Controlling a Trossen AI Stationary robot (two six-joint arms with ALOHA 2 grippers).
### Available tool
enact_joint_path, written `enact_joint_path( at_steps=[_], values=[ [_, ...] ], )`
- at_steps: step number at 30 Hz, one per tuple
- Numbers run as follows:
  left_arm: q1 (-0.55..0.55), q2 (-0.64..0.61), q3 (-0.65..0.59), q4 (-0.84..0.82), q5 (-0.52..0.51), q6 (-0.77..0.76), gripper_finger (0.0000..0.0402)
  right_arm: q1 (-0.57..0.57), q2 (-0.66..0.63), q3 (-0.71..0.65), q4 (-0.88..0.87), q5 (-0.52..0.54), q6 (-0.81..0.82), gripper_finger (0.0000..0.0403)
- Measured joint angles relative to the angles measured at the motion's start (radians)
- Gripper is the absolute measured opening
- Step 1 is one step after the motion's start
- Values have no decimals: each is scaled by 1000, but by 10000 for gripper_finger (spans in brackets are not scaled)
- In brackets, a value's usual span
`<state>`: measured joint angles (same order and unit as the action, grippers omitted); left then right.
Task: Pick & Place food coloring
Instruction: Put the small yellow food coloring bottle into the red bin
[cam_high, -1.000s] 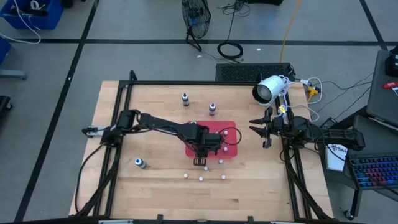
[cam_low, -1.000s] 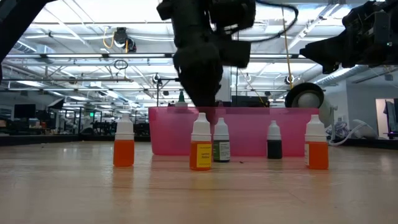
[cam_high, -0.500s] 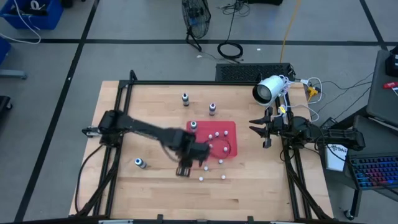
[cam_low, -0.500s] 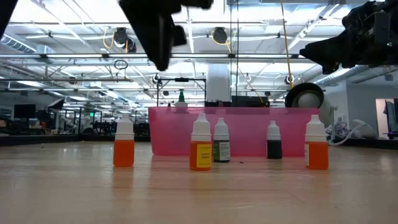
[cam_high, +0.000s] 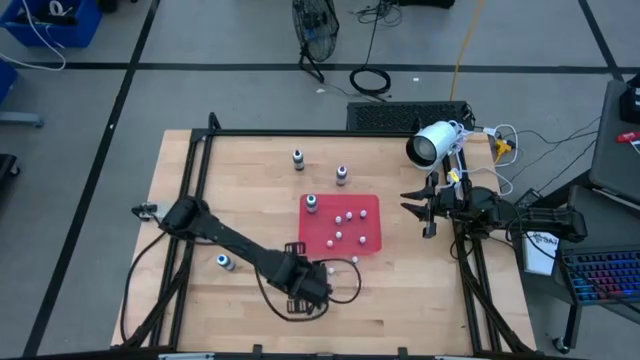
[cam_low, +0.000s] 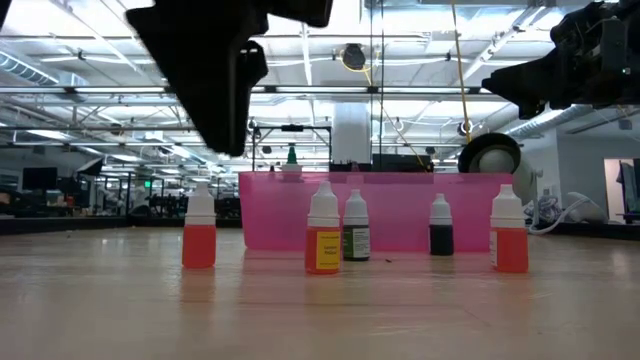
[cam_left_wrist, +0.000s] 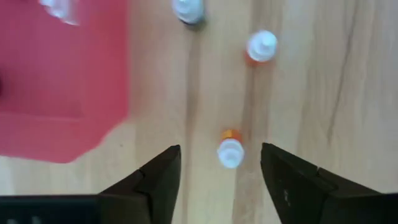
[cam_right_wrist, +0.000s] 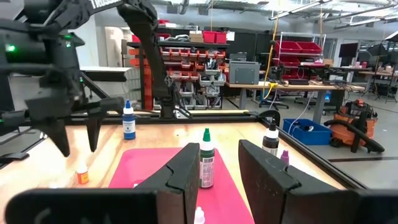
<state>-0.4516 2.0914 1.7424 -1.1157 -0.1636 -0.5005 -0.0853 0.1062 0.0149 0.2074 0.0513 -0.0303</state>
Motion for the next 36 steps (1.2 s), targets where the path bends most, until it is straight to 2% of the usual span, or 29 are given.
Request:
enact_joint_path(
  at_steps=[4, 10, 36],
  values=[
    [-11, 31, 0, 6, 19, 19, 240, 0, 0, 0, -1, 0, 0, 100],
    [-10, 72, 0, 15, 32, 28, 239, 0, 0, 0, -1, 0, 0, 100],
    [-7, 97, -14, 12, 60, 31, 175, 0, 0, 0, -2, 0, 0, 100]
  ],
)
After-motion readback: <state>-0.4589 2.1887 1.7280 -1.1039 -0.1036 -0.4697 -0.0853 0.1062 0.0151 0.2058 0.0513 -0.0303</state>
